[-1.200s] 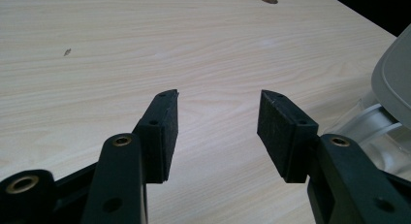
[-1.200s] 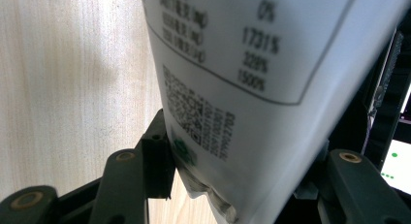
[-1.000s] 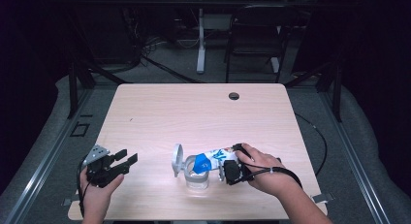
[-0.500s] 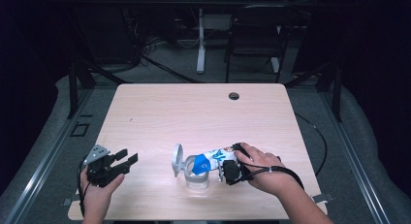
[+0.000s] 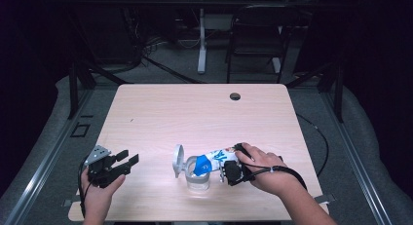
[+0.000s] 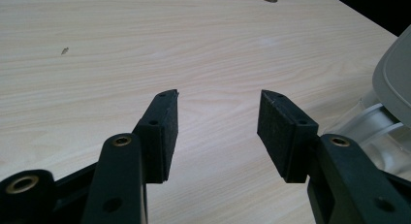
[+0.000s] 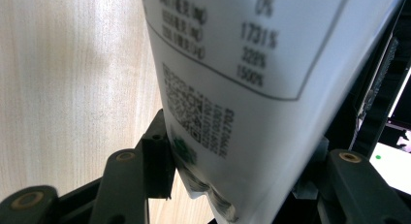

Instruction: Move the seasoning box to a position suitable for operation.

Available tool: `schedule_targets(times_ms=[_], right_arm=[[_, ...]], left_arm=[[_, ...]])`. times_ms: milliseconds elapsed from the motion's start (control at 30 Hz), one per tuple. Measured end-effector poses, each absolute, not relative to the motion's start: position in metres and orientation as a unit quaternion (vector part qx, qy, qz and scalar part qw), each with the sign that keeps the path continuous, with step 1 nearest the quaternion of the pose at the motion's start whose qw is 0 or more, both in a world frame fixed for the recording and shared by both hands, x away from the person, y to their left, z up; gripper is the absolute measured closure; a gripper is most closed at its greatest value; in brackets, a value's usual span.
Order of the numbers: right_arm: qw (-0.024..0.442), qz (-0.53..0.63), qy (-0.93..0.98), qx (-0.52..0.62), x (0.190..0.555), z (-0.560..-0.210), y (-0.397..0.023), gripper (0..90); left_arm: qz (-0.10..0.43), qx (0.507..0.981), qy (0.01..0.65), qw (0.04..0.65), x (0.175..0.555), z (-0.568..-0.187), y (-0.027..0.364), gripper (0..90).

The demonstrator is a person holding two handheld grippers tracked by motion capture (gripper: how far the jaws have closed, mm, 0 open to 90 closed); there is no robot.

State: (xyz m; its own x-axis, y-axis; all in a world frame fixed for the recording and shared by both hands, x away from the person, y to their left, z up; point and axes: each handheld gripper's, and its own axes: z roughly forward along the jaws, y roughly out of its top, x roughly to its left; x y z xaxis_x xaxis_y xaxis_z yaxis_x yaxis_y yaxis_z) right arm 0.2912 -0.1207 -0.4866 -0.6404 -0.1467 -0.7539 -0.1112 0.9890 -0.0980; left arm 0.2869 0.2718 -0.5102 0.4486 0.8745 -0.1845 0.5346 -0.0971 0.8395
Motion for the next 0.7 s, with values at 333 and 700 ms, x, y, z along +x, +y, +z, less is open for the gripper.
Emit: schedule_targets(times_ms=[333, 700], right_arm=[[0.417, -0.028, 0.906, -0.071, 0.2914, -0.4843, -0.1197, 47.1], [0.417, -0.034, 0.905, -0.075, 0.2918, -0.4832, -0.1168, 47.2]], left_arm=[[0.184, 0.717, 0.492, 0.458, 0.2870, -0.5105, 0.2718, 49.9], [0.184, 0.717, 0.492, 0.458, 0.2871, -0.5107, 0.2716, 50.0]])
